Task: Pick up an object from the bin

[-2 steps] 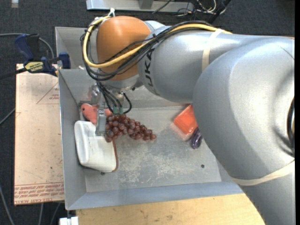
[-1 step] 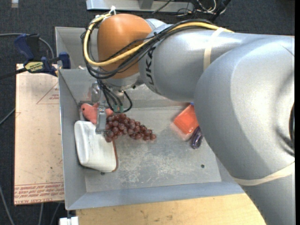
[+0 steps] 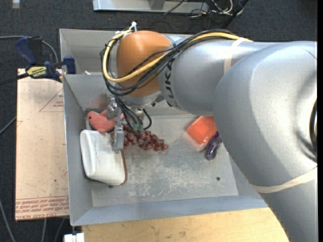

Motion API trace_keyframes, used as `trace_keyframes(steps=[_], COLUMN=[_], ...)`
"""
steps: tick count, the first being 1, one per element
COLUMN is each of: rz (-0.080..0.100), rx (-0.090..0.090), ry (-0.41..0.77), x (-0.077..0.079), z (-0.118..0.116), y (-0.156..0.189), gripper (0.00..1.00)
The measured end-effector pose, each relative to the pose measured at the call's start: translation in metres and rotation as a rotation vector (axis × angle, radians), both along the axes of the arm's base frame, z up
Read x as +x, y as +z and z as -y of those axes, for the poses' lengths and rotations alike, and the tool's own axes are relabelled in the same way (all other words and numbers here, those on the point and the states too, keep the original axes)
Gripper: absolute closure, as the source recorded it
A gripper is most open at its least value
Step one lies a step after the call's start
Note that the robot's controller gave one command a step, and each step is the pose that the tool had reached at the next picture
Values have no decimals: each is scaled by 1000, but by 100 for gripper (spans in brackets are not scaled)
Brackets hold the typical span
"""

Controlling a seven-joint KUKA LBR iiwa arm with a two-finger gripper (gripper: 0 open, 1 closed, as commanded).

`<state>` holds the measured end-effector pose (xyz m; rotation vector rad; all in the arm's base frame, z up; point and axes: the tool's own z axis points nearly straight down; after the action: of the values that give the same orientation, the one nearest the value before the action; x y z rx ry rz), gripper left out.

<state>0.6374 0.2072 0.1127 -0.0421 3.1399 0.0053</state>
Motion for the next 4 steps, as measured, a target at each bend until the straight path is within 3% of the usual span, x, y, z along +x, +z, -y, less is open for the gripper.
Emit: trace_keyframes(steps=[1, 2, 3, 4], rz=[-2, 8, 6, 6], rx=[-2, 3, 4, 6], ry=[-12, -4, -79, -250], x=[10, 3, -1, -2], z=[11, 13, 25, 34], y=[-18, -34, -35, -37], gripper=[0, 0, 0, 0])
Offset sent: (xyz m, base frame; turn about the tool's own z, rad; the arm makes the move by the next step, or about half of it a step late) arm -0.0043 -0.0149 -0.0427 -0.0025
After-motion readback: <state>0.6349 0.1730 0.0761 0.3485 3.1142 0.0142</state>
